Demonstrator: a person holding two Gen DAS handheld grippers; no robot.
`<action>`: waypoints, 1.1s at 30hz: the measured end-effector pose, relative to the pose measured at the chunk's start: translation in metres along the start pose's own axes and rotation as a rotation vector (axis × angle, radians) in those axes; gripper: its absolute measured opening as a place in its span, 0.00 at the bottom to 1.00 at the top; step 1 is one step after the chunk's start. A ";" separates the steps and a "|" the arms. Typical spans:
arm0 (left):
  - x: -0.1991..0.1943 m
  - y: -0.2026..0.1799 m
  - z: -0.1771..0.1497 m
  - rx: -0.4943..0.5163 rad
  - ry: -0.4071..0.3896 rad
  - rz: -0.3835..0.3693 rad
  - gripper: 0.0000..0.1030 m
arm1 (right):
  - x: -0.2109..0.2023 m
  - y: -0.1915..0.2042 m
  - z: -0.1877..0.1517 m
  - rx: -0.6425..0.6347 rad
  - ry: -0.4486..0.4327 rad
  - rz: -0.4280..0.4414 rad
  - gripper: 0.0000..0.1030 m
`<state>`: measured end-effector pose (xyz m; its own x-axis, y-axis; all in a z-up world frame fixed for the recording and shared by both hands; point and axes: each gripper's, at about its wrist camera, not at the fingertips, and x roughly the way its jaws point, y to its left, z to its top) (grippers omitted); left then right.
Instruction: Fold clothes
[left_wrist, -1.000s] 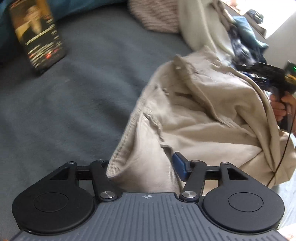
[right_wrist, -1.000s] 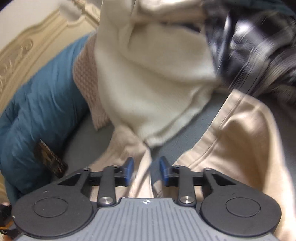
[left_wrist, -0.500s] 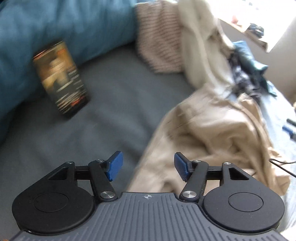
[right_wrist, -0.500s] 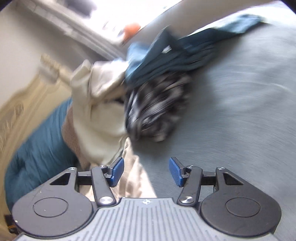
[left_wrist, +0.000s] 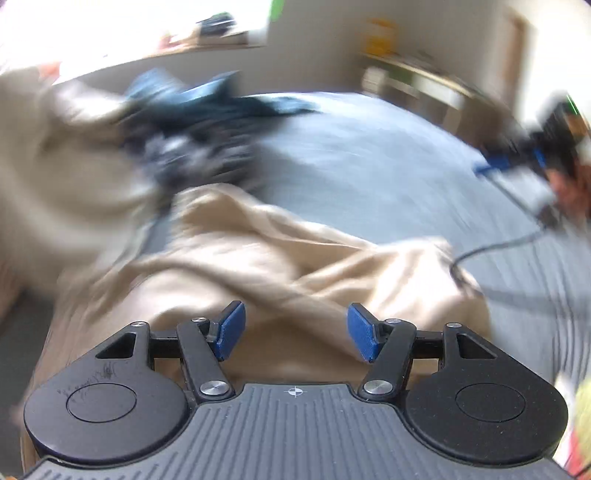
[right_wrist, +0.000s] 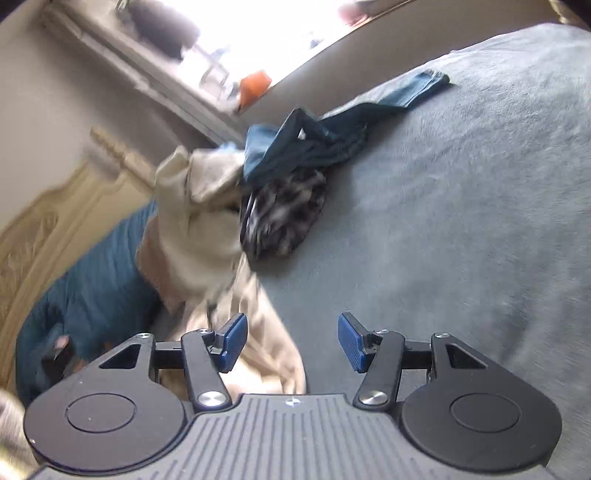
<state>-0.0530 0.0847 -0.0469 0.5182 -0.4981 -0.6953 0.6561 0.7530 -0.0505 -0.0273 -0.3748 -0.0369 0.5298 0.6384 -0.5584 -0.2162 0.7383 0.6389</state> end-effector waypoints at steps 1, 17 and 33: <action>0.002 -0.010 -0.001 0.053 0.001 -0.012 0.60 | -0.006 0.002 -0.004 -0.017 0.011 0.011 0.56; 0.020 -0.086 -0.027 0.391 0.051 -0.120 0.60 | 0.097 -0.038 -0.105 0.442 0.284 0.182 0.56; 0.023 -0.090 -0.024 0.340 0.027 -0.094 0.60 | 0.102 -0.007 -0.097 0.421 0.193 0.314 0.16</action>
<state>-0.1132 0.0154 -0.0756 0.4349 -0.5436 -0.7179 0.8478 0.5159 0.1229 -0.0517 -0.2938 -0.1499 0.3246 0.8711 -0.3685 0.0281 0.3806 0.9243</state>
